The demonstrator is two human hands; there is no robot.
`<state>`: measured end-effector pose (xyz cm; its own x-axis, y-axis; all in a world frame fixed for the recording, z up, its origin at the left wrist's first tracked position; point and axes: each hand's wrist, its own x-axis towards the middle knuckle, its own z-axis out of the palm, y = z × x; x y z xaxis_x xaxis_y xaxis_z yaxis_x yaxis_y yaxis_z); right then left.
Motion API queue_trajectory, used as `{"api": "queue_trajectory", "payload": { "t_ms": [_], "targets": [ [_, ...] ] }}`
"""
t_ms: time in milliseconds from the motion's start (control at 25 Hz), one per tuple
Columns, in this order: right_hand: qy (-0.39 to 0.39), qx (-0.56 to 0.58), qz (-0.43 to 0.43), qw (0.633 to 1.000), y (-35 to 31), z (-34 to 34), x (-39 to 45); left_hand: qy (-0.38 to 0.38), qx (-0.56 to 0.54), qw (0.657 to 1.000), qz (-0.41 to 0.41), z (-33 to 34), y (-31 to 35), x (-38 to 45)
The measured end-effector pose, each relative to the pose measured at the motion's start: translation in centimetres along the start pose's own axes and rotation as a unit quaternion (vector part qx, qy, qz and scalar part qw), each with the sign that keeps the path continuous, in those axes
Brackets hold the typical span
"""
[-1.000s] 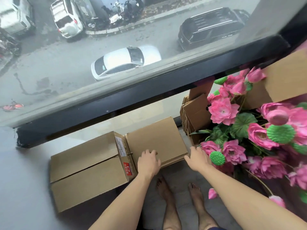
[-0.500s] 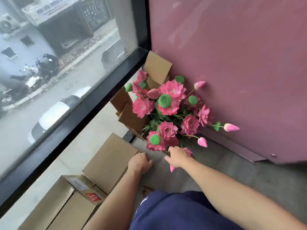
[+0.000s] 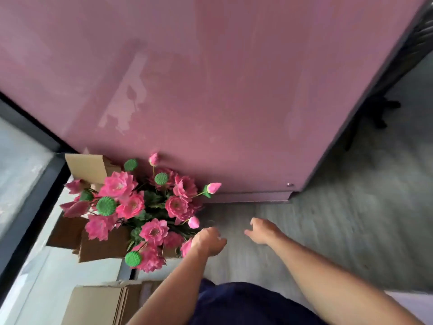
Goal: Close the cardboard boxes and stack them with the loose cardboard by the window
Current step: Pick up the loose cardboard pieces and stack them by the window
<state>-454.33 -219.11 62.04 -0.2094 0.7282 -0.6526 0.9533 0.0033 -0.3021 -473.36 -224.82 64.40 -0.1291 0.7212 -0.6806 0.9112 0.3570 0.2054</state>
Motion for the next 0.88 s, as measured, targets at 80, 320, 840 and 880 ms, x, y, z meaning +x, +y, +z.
{"api": "queue_trajectory", "payload": {
  "t_ms": [80, 320, 840, 880],
  "targets": [
    [0.023, 0.055, 0.044, 0.997, 4.9, -1.0, -0.6, -0.009, 0.042, 0.998, 0.037, -0.6, 5.6, 1.7],
    [0.078, 0.195, 0.18, 0.961, 17.5, -1.8, -3.8, -0.065, 0.197, 0.96, 0.189, 0.9, 21.4, 5.8],
    [0.101, 0.302, 0.357, 0.878, 36.3, -12.5, -1.5, -0.116, 0.341, 0.862, 0.357, 2.4, 49.3, 16.9],
    [0.107, 0.303, 0.362, 0.875, 37.5, -13.5, -1.2, -0.117, 0.351, 0.856, 0.362, 2.3, 51.3, 17.4]
  ]
}}
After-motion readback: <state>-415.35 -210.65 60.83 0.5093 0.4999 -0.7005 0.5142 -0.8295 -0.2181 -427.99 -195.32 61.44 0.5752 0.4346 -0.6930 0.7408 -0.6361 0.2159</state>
